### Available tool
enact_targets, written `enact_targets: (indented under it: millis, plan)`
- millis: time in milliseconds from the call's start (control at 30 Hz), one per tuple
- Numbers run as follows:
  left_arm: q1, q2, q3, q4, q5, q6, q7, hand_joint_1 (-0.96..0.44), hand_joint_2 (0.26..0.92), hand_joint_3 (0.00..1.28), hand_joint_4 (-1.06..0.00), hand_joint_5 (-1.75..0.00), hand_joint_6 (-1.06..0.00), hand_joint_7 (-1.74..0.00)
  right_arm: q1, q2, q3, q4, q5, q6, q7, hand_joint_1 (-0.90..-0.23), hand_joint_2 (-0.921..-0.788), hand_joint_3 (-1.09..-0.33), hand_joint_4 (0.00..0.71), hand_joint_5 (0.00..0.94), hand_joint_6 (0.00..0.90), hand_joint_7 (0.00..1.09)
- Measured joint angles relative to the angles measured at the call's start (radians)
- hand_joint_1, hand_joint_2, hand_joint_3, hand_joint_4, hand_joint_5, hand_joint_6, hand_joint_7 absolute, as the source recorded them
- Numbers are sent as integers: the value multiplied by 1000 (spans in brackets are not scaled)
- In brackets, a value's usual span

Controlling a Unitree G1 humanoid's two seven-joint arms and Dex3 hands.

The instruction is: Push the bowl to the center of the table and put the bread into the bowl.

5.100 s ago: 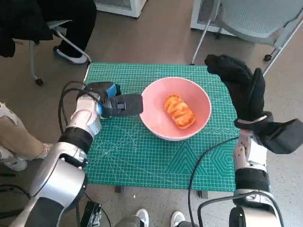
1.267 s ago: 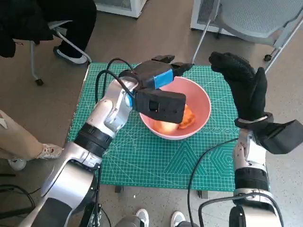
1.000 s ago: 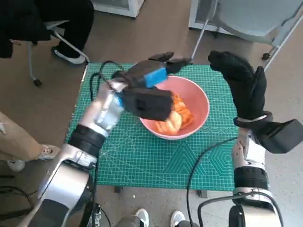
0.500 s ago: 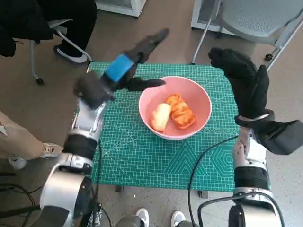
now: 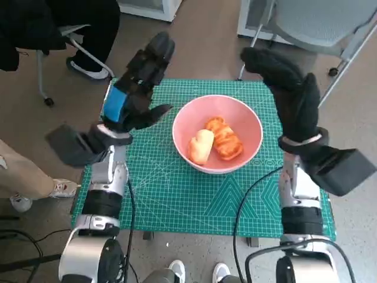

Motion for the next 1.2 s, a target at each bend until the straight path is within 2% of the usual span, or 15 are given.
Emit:
enact_targets:
  millis: [133,233,500,1200]
  plan:
    - [21,1,10,-42,-11,-7,-3,-722,921,222,-35,0,-199,-12,-6,-1,7,5,-24,-25,-7,-719,-921,-743,189,8,37,493]
    - [32,0,12,-67,-19,-7,-9,-723,921,222,-34,0,-198,-12,-15,-2,9,15,-27,-42,-7,-726,-921,-742,190,8,40,489]
    - [38,-4,13,-86,-44,-5,-31,-715,921,216,-34,-1,-203,-13,-34,-7,15,42,-29,-71,-7,-733,-921,-741,194,8,49,477]
    - [3,-7,13,-20,-43,-18,-59,-700,921,213,-48,-5,-213,-15,-40,-24,33,31,-27,-76,-7,-715,-921,-735,200,7,66,450]
